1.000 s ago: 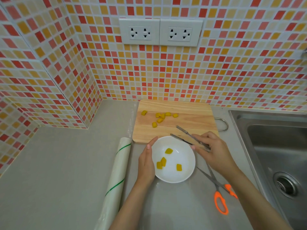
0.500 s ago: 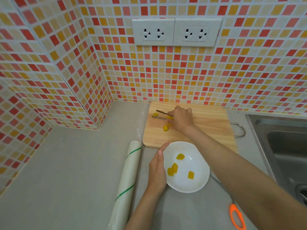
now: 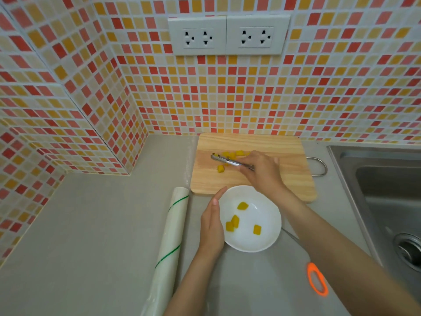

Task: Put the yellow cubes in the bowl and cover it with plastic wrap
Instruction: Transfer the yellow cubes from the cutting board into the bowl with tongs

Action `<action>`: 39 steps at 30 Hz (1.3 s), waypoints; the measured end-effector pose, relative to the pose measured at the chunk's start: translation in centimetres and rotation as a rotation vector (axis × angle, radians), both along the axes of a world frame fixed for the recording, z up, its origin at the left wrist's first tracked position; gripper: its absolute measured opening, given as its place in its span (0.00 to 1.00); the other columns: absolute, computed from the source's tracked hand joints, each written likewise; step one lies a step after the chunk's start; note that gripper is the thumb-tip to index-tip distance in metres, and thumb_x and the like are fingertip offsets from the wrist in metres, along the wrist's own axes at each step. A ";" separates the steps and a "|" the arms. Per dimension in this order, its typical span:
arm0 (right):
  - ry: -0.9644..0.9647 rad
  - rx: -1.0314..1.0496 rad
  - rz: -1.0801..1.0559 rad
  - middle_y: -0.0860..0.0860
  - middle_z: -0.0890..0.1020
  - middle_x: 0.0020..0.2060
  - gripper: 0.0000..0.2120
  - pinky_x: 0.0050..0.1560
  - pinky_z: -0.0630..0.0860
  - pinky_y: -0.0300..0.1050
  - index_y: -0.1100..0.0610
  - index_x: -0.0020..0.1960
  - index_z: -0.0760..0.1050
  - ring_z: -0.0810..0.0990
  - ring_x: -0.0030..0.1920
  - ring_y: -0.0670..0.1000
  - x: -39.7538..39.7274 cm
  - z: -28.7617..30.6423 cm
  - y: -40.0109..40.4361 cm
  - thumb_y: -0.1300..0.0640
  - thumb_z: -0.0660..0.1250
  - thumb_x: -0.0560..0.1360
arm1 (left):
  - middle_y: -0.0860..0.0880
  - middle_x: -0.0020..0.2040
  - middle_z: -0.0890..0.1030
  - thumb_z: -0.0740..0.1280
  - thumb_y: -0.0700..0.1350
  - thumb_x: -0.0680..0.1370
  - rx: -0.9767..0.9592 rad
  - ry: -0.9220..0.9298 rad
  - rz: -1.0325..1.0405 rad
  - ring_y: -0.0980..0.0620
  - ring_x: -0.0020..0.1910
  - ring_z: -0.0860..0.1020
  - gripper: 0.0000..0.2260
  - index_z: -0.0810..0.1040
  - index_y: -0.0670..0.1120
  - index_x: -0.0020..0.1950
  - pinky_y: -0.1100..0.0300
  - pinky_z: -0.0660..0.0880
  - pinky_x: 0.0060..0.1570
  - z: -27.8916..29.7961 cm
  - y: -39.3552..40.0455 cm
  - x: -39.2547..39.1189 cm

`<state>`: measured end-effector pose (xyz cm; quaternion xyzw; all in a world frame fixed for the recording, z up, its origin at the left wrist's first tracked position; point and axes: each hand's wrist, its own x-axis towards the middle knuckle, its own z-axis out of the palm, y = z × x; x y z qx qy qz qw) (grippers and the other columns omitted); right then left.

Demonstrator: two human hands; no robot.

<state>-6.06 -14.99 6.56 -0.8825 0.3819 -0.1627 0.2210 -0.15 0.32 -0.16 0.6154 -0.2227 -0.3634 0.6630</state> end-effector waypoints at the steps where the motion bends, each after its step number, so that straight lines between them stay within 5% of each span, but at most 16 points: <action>1: -0.033 0.018 -0.001 0.50 0.78 0.42 0.11 0.41 0.51 0.45 0.43 0.56 0.80 0.76 0.48 0.51 -1.6 0.3 0.8 0.52 0.64 0.76 | 0.64 0.56 0.80 0.49 0.48 0.83 0.002 -0.007 -0.001 0.69 0.57 0.76 0.17 0.77 0.55 0.60 0.77 0.70 0.50 0.0 -0.1 0.0; 6: -0.011 0.067 0.014 0.46 0.79 0.40 0.11 0.43 0.55 0.47 0.42 0.53 0.81 0.77 0.45 0.48 -8.9 0.7 4.8 0.52 0.68 0.73 | 0.58 0.60 0.78 0.48 0.46 0.83 0.001 -0.038 0.000 0.67 0.59 0.75 0.18 0.76 0.51 0.62 0.74 0.70 0.56 -0.2 -0.1 0.1; 13: 0.149 -0.014 -0.005 0.43 0.72 0.40 0.16 0.46 0.53 0.43 0.40 0.59 0.77 0.72 0.46 0.44 -12.6 0.4 5.1 0.49 0.69 0.71 | 0.62 0.56 0.77 0.47 0.45 0.83 0.008 -0.057 0.003 0.75 0.52 0.75 0.19 0.75 0.48 0.63 0.81 0.68 0.47 -0.1 -0.2 0.0; 20: 0.036 -0.056 -0.130 0.46 0.73 0.43 0.19 0.43 0.51 0.42 0.47 0.61 0.77 0.76 0.50 0.50 -10.3 0.5 -0.1 0.49 0.70 0.71 | 0.61 0.56 0.77 0.47 0.45 0.83 0.003 -0.054 0.011 0.76 0.52 0.74 0.18 0.75 0.50 0.62 0.81 0.67 0.47 0.0 -0.2 0.0; 26: 0.126 0.037 -0.255 0.55 0.77 0.52 0.18 0.56 0.62 0.50 0.49 0.63 0.76 0.75 0.56 0.56 -4.9 -3.4 -5.7 0.52 0.67 0.74 | 0.60 0.57 0.78 0.48 0.45 0.83 -0.007 -0.022 0.025 0.72 0.54 0.76 0.17 0.75 0.51 0.61 0.78 0.69 0.48 0.0 -0.2 0.0; 39: 0.105 0.004 -0.119 0.51 0.75 0.42 0.12 0.49 0.59 0.48 0.46 0.57 0.80 0.76 0.49 0.57 -0.8 -4.3 -8.1 0.54 0.64 0.76 | 0.64 0.56 0.81 0.49 0.48 0.82 -0.004 -0.001 0.013 0.66 0.59 0.76 0.17 0.77 0.56 0.60 0.74 0.71 0.52 -0.1 0.0 0.0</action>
